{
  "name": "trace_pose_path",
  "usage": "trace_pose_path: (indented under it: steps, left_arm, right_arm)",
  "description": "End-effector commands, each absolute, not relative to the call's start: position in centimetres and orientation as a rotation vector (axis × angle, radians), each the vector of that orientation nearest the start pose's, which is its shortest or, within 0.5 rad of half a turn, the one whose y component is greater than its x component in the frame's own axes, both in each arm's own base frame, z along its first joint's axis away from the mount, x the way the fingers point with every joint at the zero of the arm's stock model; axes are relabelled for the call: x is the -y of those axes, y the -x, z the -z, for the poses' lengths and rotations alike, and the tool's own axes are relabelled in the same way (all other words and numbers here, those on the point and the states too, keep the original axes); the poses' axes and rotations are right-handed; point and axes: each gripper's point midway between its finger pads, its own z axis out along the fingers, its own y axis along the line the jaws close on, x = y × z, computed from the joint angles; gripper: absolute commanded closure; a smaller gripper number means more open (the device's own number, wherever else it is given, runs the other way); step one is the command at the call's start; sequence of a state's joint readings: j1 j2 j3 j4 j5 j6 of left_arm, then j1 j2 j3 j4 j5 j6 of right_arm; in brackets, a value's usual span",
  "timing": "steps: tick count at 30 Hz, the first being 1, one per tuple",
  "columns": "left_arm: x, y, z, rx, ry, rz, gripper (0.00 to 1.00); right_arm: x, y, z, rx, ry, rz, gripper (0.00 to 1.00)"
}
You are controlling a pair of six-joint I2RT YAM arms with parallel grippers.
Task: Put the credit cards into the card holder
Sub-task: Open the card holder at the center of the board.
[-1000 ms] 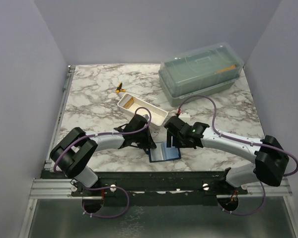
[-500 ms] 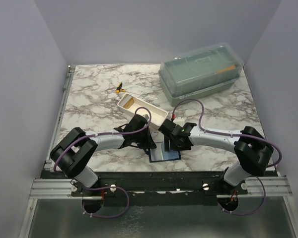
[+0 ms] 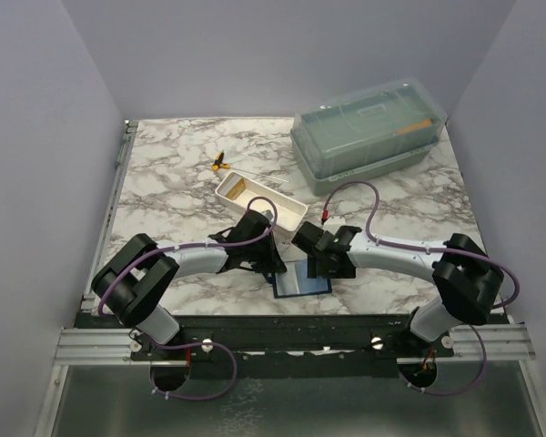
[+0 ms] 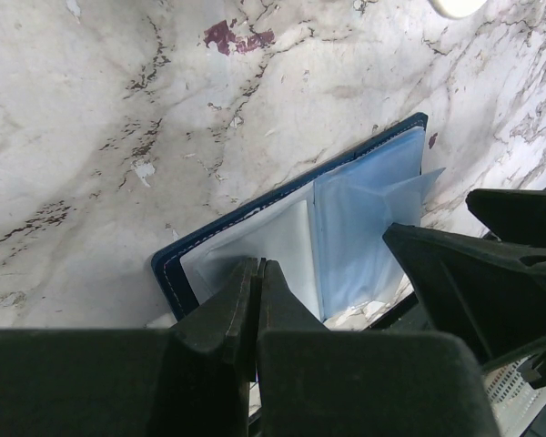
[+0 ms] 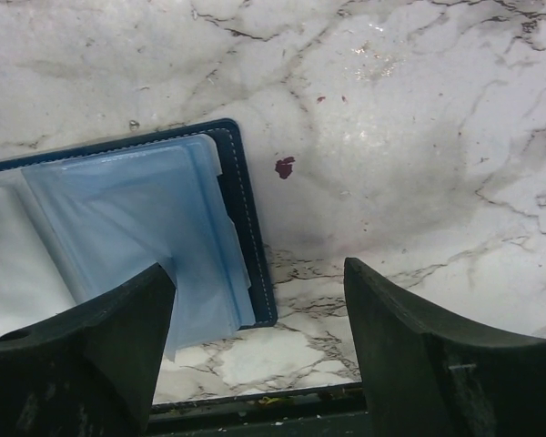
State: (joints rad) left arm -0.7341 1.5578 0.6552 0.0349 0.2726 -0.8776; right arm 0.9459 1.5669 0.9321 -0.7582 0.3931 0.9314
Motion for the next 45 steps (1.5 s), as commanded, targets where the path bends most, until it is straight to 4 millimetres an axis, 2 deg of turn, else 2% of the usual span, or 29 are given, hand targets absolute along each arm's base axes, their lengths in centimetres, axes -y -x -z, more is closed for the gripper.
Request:
trace_pose_path:
  steps: [1, 5, 7, 11, 15, 18, 22, 29, 34, 38, 42, 45]
  left_arm:
    - [27.5, -19.8, -1.2, -2.735, 0.061, 0.88, 1.0]
    - [27.6, -19.8, -1.3, -2.731, 0.054, 0.886, 1.0]
    - [27.7, -19.8, -1.4, -2.731, 0.057, 0.89, 1.0]
    - [27.9, -19.8, -1.6, -2.732, 0.054, 0.905, 1.0]
    - [28.4, -19.8, -2.1, -2.729, 0.045, 0.938, 1.0]
    - [28.7, -19.9, -2.5, -2.721, 0.041, 0.963, 1.0]
    - [28.9, -19.8, -2.8, -2.717, 0.036, 0.98, 1.0]
    - [28.9, -19.5, -2.9, -2.723, 0.038, 0.994, 1.0]
    - [29.1, -19.6, -3.5, -2.707, 0.028, 1.017, 1.0]
    - [29.4, -19.8, -3.9, -2.694, 0.005, 1.026, 1.0]
    - [29.6, -19.8, -3.8, -2.703, -0.002, 1.033, 1.0]
    - [29.7, -19.8, -4.0, -2.7, -0.018, 1.045, 1.0]
  right_arm:
    - [-16.4, -18.1, -3.1, -2.702, -0.049, 0.301, 0.26]
    - [-15.4, -17.9, -3.3, -2.698, -0.071, 0.357, 0.26]
    - [-15.7, -17.9, -3.6, -2.7, -0.063, 0.329, 0.26]
    - [-19.6, -18.2, -4.1, -2.711, 0.058, 0.02, 0.25]
    - [-25.1, -18.0, -6.3, -2.669, 0.159, -0.404, 0.24]
    - [-27.0, -18.1, -8.1, -2.608, 0.161, -0.575, 0.24]
    - [-26.6, -18.2, -8.3, -2.591, 0.125, -0.568, 0.25]
    - [-26.5, -18.6, -6.9, -2.584, 0.089, -0.574, 0.39]
    - [-26.5, -18.9, -5.0, -2.597, 0.064, -0.604, 0.43]
    - [-27.2, -18.8, -4.0, -2.599, 0.059, -0.677, 0.43]
    - [-26.8, -18.8, -3.5, -2.594, 0.01, -0.762, 0.46]
    - [-26.9, -18.6, -4.4, -2.579, 0.02, -0.851, 0.47]
